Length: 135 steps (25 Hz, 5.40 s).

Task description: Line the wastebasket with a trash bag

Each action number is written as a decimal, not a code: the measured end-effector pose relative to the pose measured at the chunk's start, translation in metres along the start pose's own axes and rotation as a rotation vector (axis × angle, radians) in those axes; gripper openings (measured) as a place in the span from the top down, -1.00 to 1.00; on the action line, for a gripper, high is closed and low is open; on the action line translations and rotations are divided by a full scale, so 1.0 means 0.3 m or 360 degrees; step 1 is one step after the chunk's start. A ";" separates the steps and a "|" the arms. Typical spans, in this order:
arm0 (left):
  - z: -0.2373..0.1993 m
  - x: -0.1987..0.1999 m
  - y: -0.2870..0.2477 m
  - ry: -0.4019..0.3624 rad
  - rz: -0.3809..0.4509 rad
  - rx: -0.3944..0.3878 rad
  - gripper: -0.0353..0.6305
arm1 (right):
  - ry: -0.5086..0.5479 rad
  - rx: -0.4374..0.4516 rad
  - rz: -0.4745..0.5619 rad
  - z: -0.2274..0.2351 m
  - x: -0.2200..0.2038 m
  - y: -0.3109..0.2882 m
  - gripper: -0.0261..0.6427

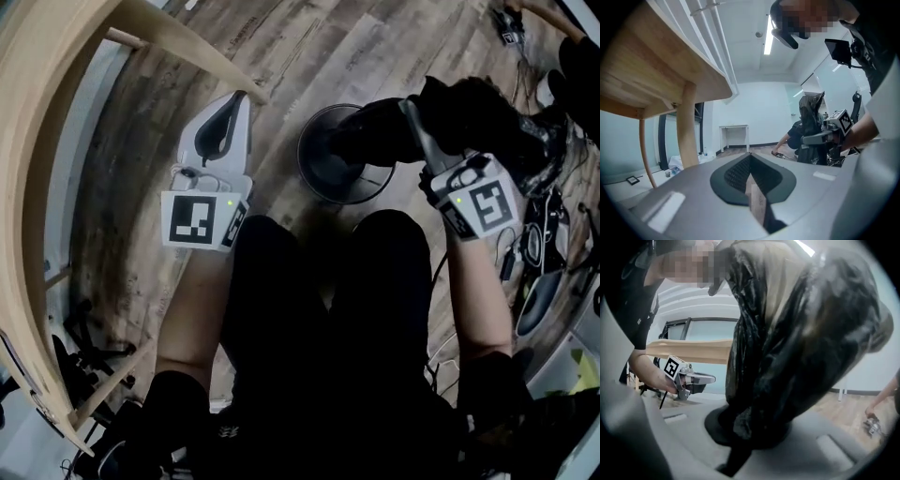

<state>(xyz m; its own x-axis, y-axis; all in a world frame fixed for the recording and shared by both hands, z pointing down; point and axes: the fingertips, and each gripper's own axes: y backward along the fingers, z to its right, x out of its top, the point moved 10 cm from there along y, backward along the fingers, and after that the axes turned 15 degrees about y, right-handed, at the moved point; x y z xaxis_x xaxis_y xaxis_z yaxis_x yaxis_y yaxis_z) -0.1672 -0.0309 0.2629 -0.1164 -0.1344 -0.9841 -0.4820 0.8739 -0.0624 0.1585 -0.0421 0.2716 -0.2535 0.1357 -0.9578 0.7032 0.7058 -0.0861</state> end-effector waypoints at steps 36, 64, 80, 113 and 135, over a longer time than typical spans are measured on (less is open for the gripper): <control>-0.028 -0.311 -0.016 -0.0048 -0.0038 -0.0100 0.88 | 0.0169 0.0752 -0.0124 -0.284 -0.445 -0.151 0.26; -0.008 -0.363 -0.072 0.0047 -0.0060 -0.0217 0.88 | 0.0077 0.0874 -0.0315 -0.223 -0.516 -0.070 -0.55; 0.095 -0.451 -0.126 0.0033 -0.0176 -0.0434 0.80 | -0.0075 0.0749 -0.0286 -0.134 -0.520 0.035 -0.55; 0.281 -0.513 -0.246 -0.0105 -0.0340 -0.0428 0.59 | -0.0345 0.0260 -0.0116 -0.019 -0.212 -0.026 0.42; 0.235 -0.546 -0.266 -0.0105 -0.0413 -0.0402 0.59 | -0.0134 0.0391 -0.0553 -0.127 -0.216 -0.098 0.89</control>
<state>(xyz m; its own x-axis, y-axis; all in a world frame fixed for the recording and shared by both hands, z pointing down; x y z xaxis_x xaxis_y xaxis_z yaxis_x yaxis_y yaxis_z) -0.0483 -0.0457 0.4174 0.0904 -0.2989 -0.9500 -0.6884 0.6706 -0.2765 0.1288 -0.0452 0.3468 -0.4549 -0.1452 -0.8786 0.7255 0.5117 -0.4602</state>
